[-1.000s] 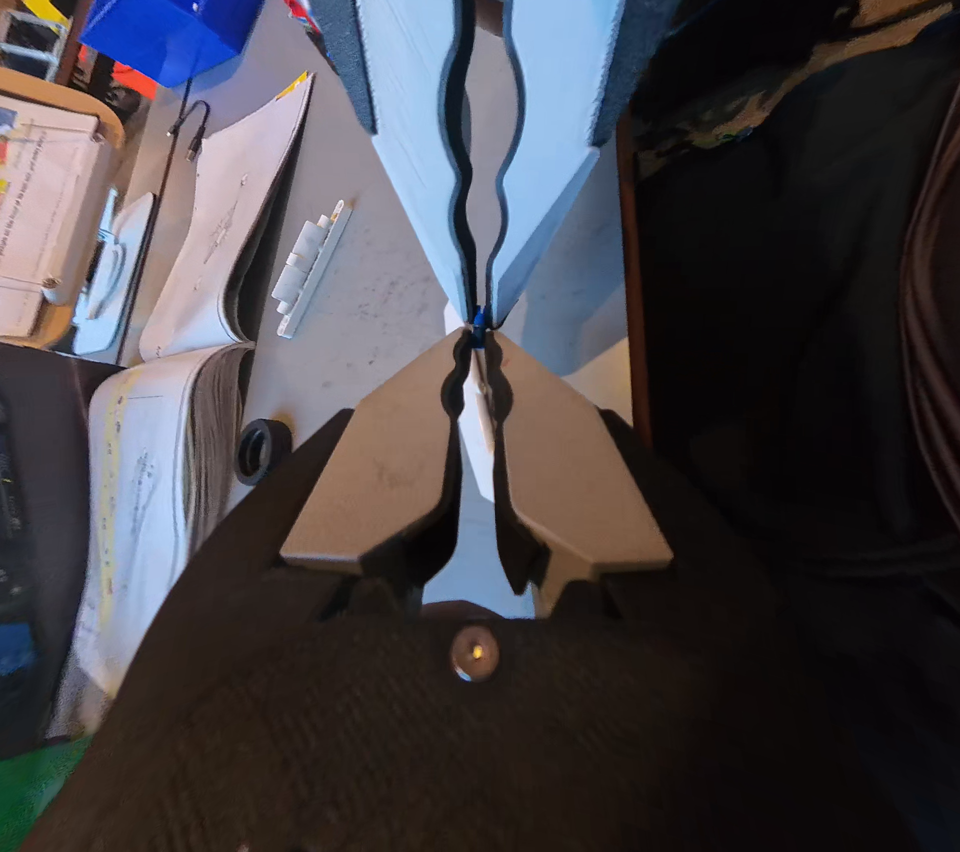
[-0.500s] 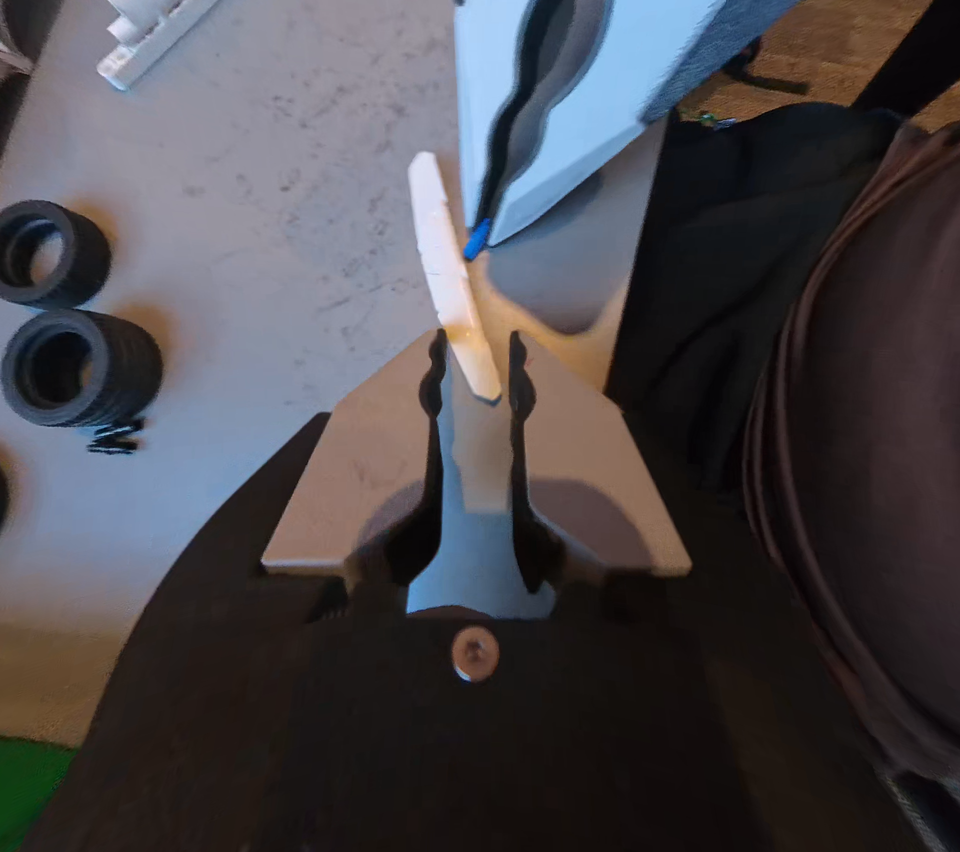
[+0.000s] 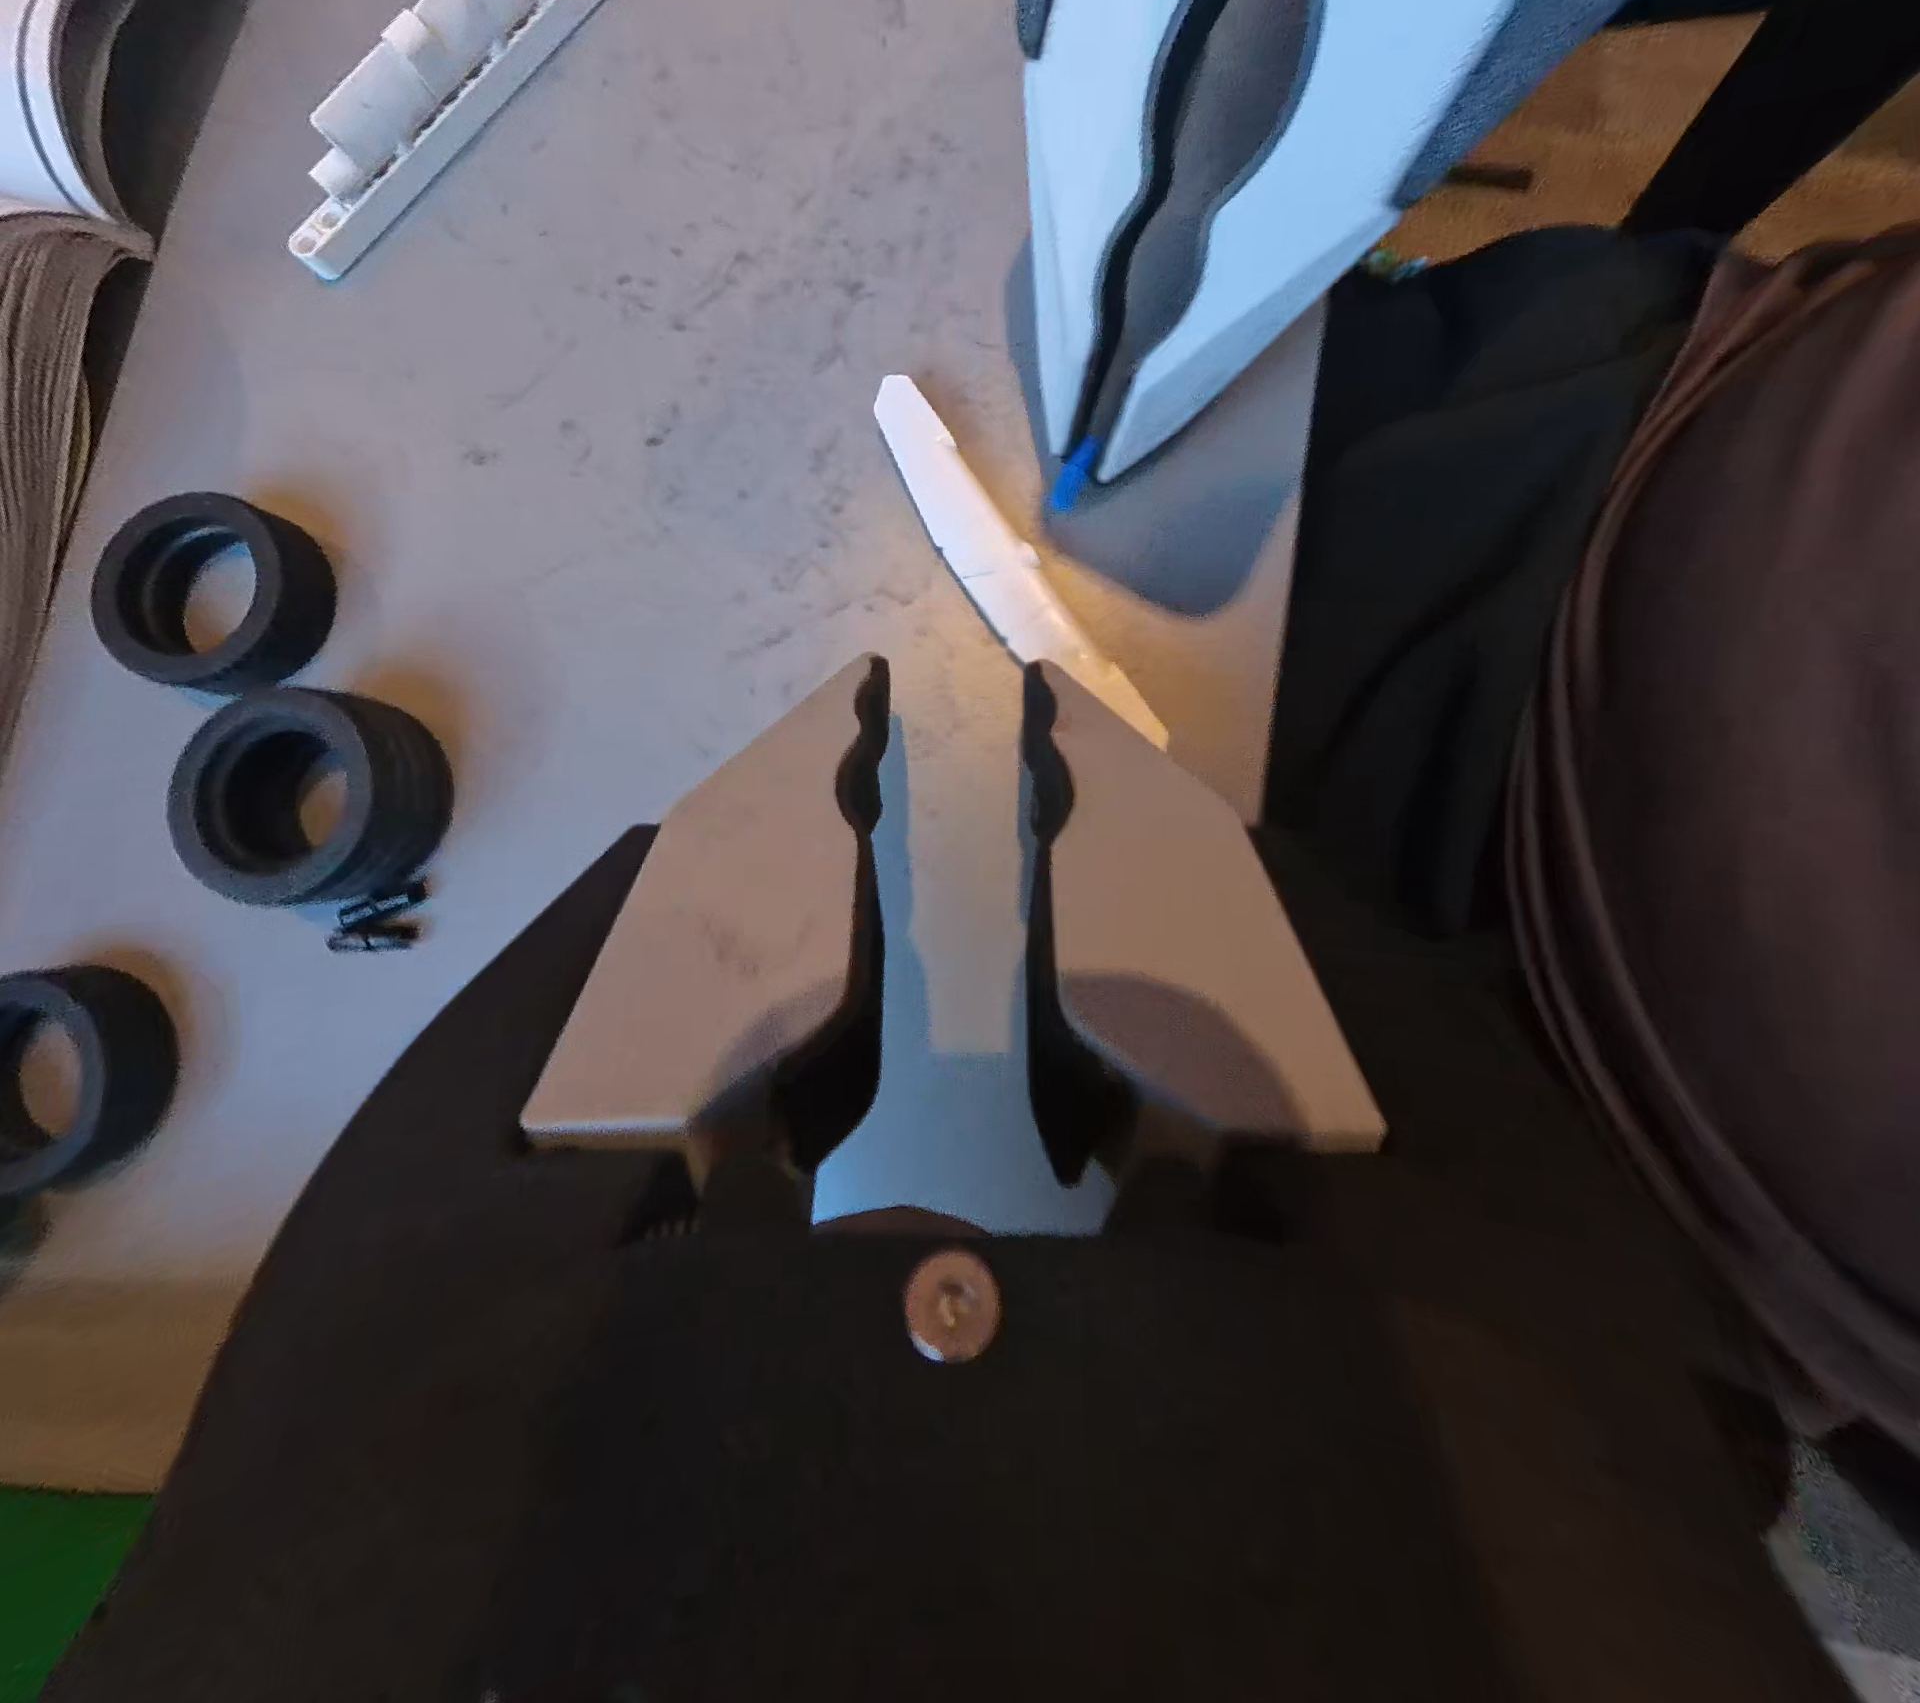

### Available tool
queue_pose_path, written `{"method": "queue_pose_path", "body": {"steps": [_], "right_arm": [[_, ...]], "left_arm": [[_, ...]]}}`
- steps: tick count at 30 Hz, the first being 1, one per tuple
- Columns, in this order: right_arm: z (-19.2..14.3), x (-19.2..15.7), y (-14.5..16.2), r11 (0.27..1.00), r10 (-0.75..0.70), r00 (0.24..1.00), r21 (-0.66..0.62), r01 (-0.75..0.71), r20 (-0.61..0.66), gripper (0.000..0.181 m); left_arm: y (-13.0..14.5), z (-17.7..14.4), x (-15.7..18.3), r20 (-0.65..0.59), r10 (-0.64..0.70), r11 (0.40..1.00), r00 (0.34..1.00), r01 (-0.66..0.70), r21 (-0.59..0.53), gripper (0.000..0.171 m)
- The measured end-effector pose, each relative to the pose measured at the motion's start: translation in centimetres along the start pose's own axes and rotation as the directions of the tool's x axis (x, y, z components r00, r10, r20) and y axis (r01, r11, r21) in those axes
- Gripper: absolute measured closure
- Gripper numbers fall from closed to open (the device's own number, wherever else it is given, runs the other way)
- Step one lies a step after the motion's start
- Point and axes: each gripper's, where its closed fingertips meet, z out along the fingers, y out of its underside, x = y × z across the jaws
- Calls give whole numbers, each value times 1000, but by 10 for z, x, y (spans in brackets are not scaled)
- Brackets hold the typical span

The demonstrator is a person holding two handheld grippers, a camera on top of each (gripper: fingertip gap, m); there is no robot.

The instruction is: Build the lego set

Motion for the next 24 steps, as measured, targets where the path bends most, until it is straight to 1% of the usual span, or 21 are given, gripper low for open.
{"method": "queue_pose_path", "body": {"steps": [3,4,6,10,12,15,18,20,22,24], "right_arm": [[5,-1,-2,1000,1,1000,0,-1,18,177],[6,-1,-2,1000,0,1000,-3,0,22,177],[8,0,-3,1000,2,1000,-2,-2,30,177],[7,3,0,1000,0,1000,-4,0,21,177],[6,6,1,1000,1,1000,-3,-1,23,177],[4,5,2,1000,-28,999,-2,28,35,177],[1,4,1,998,-69,997,1,69,37,177],[1,1,0,996,-92,995,8,92,41,177],[2,1,0,994,-112,993,1,112,39,177],[4,3,3,991,-131,991,-14,132,29,177]], "left_arm": [[8,18,-9,-5,58,995,998,-58,-76,157],[3,20,-8,-33,60,997,998,-62,-48,162],[-1,21,-4,-75,60,997,995,-64,-39,159],[-1,23,12,-141,46,998,989,-52,-38,159],[0,23,15,-136,48,998,990,-53,-36,157],[1,22,10,-90,50,998,995,-53,-36,153],[-8,18,6,-49,51,999,997,-51,14,146],[-17,17,5,-18,97,993,995,-96,68,137],[-18,19,8,-18,148,986,989,-146,80,137],[-17,24,12,-40,178,981,983,-174,82,146]]}}
